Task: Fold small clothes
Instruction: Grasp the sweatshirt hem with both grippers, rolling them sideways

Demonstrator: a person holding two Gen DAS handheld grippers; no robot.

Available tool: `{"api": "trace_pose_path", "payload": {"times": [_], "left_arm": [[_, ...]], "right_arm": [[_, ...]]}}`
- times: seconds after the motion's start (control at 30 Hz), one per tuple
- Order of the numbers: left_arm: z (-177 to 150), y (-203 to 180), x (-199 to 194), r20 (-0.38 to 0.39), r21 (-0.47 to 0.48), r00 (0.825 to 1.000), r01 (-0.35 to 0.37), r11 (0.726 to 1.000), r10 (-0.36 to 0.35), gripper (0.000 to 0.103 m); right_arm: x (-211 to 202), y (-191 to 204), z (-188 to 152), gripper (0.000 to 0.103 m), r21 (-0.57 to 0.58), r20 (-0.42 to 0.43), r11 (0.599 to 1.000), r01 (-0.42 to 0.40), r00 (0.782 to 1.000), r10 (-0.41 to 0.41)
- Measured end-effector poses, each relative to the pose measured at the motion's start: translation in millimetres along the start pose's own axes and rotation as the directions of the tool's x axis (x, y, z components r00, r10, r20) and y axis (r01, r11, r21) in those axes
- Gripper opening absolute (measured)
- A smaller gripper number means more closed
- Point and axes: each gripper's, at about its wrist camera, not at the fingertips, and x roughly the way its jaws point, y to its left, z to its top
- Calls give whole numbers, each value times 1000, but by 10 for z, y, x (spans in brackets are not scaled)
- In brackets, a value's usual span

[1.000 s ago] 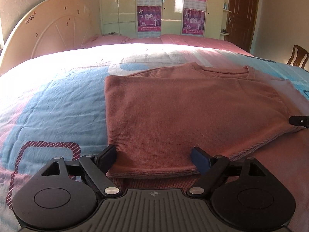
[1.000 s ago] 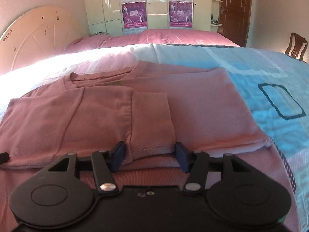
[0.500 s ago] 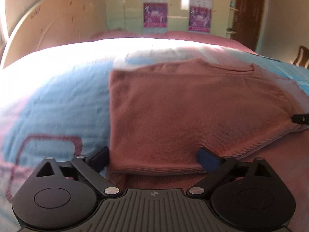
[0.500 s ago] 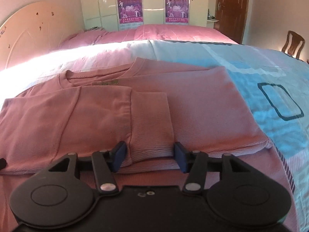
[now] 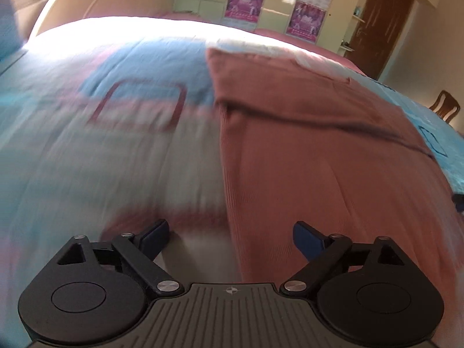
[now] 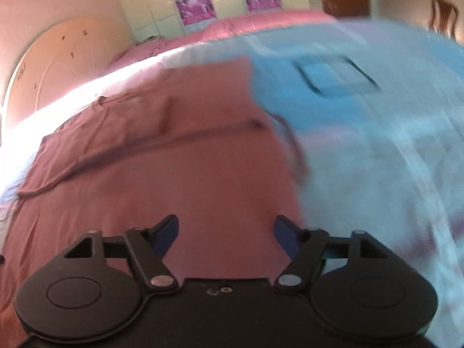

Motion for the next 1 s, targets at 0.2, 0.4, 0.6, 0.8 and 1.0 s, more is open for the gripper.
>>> {"api": "trace_pose_path", "payload": {"times": [0.2, 0.4, 0.6, 0.8, 1.0], "left_arm": [[-444, -58, -289, 7, -93, 995, 101, 991, -101, 88], [-771, 105, -451, 46, -281, 972, 234, 931, -231, 70], [-1081, 175, -473, 84, -413, 938, 341, 845, -338, 70], [-990, -12, -296, 110, -365, 940, 340, 867, -323, 56], [-936, -151, -535, 206, -283, 962, 233, 930, -178, 5]], "right_arm": [[-542, -628, -431, 56, 124, 21, 986, -116, 993, 114], [-723, -1110, -754, 55, 301, 5, 912, -277, 957, 290], [-766, -983, -1100, 39, 325, -48, 850, -415, 890, 453], [-651, -1026, -1056, 18, 380, -32, 802, -460, 860, 509], [-979, -985, -1016, 7, 275, 50, 809, -519, 848, 527]]}}
